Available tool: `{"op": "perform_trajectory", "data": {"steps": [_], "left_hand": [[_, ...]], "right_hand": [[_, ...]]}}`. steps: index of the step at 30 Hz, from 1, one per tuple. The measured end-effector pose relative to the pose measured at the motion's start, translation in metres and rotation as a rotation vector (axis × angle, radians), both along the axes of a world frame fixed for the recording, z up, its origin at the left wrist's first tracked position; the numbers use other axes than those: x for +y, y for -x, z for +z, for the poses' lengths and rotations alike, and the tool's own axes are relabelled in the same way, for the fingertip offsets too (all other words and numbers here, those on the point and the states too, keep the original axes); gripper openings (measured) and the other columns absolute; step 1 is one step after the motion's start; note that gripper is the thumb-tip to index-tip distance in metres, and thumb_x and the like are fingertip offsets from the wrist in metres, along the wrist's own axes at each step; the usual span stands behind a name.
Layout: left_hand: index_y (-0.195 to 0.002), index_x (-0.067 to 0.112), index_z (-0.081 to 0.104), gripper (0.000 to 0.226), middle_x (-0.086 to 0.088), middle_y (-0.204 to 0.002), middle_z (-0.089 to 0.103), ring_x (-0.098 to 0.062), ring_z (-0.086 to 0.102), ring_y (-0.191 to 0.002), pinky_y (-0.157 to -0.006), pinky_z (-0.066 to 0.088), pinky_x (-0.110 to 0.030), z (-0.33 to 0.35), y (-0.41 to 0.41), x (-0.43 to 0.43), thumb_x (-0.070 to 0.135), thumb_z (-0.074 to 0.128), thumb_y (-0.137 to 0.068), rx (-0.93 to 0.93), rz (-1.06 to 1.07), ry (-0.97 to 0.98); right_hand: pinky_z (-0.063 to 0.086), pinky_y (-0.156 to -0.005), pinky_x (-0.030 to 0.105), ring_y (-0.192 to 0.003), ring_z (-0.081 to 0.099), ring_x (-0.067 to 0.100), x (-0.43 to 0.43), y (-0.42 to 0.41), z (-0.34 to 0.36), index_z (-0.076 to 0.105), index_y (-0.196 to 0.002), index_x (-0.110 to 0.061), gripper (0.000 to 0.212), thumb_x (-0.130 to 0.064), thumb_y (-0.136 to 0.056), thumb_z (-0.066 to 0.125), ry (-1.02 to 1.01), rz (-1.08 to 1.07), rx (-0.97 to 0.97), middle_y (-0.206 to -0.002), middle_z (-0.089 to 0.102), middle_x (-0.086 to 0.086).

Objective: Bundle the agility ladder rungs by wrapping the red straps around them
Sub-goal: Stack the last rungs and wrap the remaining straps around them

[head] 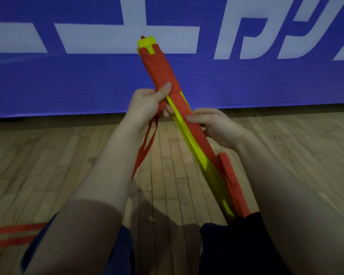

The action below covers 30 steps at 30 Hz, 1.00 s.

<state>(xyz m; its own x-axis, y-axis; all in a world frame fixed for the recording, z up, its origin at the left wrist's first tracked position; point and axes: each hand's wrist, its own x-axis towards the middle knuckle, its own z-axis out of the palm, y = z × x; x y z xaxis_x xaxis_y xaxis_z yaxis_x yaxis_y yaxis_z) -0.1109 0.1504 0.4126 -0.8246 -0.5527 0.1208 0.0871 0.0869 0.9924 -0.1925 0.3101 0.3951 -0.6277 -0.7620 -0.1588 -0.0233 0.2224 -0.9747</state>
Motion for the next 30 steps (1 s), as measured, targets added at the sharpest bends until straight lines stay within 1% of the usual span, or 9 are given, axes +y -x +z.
{"op": "perform_trajectory", "data": {"steps": [2, 4, 6, 9, 13, 17, 23, 26, 30], "left_hand": [[-0.060, 0.003, 0.061, 0.044, -0.001, -0.045, 0.061, -0.007, 0.048, -0.035, -0.041, 0.038, -0.015, 0.001, -0.001, 0.002, 0.029, 0.057, -0.095, 0.019, -0.032, -0.043], [-0.061, 0.003, 0.062, 0.044, -0.002, -0.046, 0.062, -0.007, 0.050, -0.037, -0.041, 0.038, -0.016, 0.002, -0.001, 0.002, 0.031, 0.056, -0.095, 0.026, -0.045, -0.056], [-0.062, 0.003, 0.062, 0.044, -0.002, -0.048, 0.063, -0.008, 0.052, -0.038, -0.042, 0.039, -0.017, 0.003, -0.002, 0.000, 0.032, 0.056, -0.095, 0.016, -0.049, -0.036], [-0.065, 0.003, 0.063, 0.045, -0.003, -0.050, 0.065, -0.009, 0.056, -0.040, -0.044, 0.042, -0.017, 0.006, -0.004, -0.002, 0.034, 0.053, -0.096, -0.012, -0.078, 0.018], [-0.076, 0.006, 0.065, 0.035, -0.004, -0.063, 0.071, -0.008, 0.061, -0.046, -0.046, 0.045, -0.015, 0.013, -0.011, -0.006, 0.034, 0.056, -0.094, -0.080, -0.168, 0.083], [-0.091, 0.006, 0.064, 0.017, -0.004, -0.072, 0.074, -0.007, 0.063, -0.049, -0.049, 0.047, -0.015, 0.017, -0.019, -0.012, 0.023, 0.062, -0.091, -0.161, -0.234, 0.134], [-0.101, 0.001, 0.060, 0.018, -0.002, -0.073, 0.075, -0.011, 0.067, -0.054, -0.051, 0.051, -0.018, 0.018, -0.019, -0.007, 0.017, 0.052, -0.097, -0.222, -0.261, 0.207], [-0.095, 0.005, 0.060, 0.015, -0.001, -0.069, 0.074, -0.012, 0.068, -0.054, -0.051, 0.051, -0.018, 0.016, -0.016, -0.003, 0.014, 0.049, -0.099, -0.203, -0.258, 0.224], [-0.094, 0.002, 0.058, 0.019, -0.002, -0.068, 0.073, -0.012, 0.069, -0.057, -0.056, 0.053, -0.020, 0.018, -0.014, 0.002, 0.010, 0.043, -0.101, -0.175, -0.298, 0.182]], "right_hand": [[0.049, -0.079, 0.040, -0.093, 0.060, 0.032, 0.001, 0.001, -0.005, 0.058, -0.113, 0.001, 0.049, -0.031, -0.078, 0.070, 0.072, 0.013, -0.120, -0.103, 0.062, 0.022], [0.056, -0.081, 0.047, -0.103, 0.065, 0.038, 0.001, -0.001, -0.007, 0.047, -0.129, 0.005, 0.049, -0.020, -0.088, 0.058, 0.138, 0.073, -0.251, -0.119, 0.062, 0.027], [0.058, -0.072, 0.046, -0.089, 0.070, 0.037, 0.000, -0.001, -0.007, 0.044, -0.132, 0.000, 0.047, -0.017, -0.089, 0.051, 0.163, 0.147, -0.315, -0.107, 0.068, 0.025], [0.054, -0.056, 0.037, -0.065, 0.064, 0.030, -0.001, -0.001, -0.005, 0.049, -0.121, -0.002, 0.029, -0.014, -0.094, 0.047, 0.193, 0.195, -0.262, -0.085, 0.067, 0.019], [0.049, -0.051, 0.031, -0.059, 0.058, 0.027, 0.004, 0.004, -0.004, 0.053, -0.116, 0.002, 0.025, -0.011, -0.096, 0.048, 0.249, 0.156, -0.170, -0.080, 0.064, 0.019], [0.047, -0.049, 0.031, -0.055, 0.056, 0.026, 0.013, 0.012, -0.003, 0.051, -0.107, -0.001, 0.014, -0.008, -0.097, 0.046, 0.313, 0.011, -0.120, -0.075, 0.064, 0.016], [0.046, -0.052, 0.032, -0.054, 0.056, 0.023, 0.011, 0.015, -0.006, 0.053, -0.105, -0.005, 0.009, -0.009, -0.100, 0.047, 0.194, -0.257, 0.114, -0.073, 0.064, 0.012], [0.046, -0.059, 0.035, -0.060, 0.053, 0.022, 0.005, 0.015, -0.013, 0.051, -0.107, -0.011, 0.010, -0.012, -0.099, 0.047, 0.075, -0.293, 0.356, -0.077, 0.061, 0.007], [0.049, -0.074, 0.042, -0.083, 0.057, 0.031, -0.001, 0.012, -0.017, 0.043, -0.129, -0.019, 0.031, -0.022, -0.098, 0.043, -0.168, -0.294, 0.770, -0.093, 0.059, 0.008]]}}
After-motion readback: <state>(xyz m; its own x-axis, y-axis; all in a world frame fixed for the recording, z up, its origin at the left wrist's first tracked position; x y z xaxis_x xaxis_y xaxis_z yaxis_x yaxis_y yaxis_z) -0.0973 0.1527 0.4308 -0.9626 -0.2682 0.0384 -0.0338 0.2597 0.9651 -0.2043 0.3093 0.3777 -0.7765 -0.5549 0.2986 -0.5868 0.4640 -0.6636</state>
